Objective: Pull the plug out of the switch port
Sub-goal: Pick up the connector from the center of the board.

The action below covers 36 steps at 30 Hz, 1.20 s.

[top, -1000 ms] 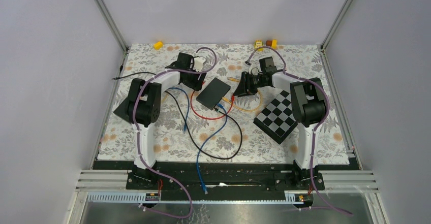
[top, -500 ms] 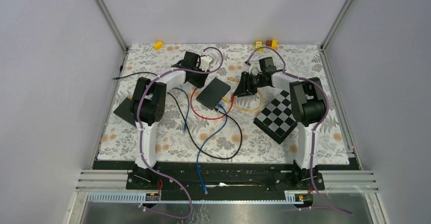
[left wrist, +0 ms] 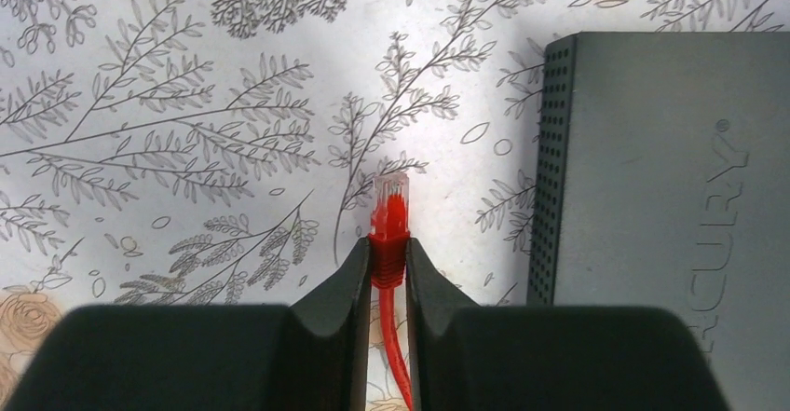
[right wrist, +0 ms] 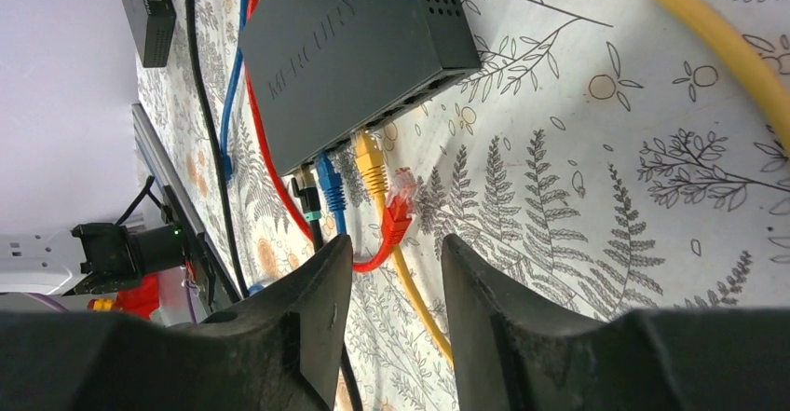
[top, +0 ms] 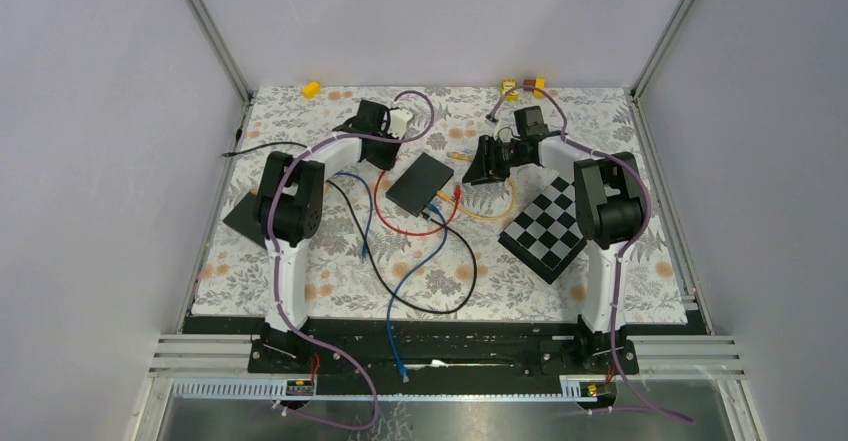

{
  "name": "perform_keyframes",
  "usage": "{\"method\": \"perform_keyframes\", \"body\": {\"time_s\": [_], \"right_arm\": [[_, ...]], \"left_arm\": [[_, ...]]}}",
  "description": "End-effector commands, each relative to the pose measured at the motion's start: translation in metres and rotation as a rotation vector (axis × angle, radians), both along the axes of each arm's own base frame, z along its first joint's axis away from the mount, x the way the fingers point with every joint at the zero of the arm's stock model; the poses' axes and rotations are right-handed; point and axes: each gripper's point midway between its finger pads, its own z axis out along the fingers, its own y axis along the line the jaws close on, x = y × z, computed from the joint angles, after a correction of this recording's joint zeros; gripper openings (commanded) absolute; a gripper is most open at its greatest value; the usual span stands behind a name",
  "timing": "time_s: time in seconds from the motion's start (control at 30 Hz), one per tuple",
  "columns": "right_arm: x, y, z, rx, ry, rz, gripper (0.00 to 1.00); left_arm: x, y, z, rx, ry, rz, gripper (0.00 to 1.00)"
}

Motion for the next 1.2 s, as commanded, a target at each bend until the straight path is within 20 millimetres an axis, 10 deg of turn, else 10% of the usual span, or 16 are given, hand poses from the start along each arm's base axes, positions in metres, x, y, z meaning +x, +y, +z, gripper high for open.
{"method": "perform_keyframes", "body": {"time_s": [0.0,0.27,0.83,1.17], "right_arm": [[0.009,-0.005,0.061,0.024,-0.132,0.030,0.47],[-0.011,-0.029,0.096,-0.054,-0.231,0.062,0.48],[-0.066,-0.060,0.132,-0.174,-0.412,0.047,0.48],[-0.068,-0.061,0.128,-0.173,-0.431,0.048,0.49]], "left_arm": [[-0.001,0.035,-0.005,0.076,0.042,0.066,0.00],[0.013,0.074,0.059,0.131,-0.093,0.139,0.00],[-0.030,0.115,0.267,0.203,-0.535,0.215,0.00],[-0.076,0.110,0.319,0.262,-0.624,0.097,0.00]]}}
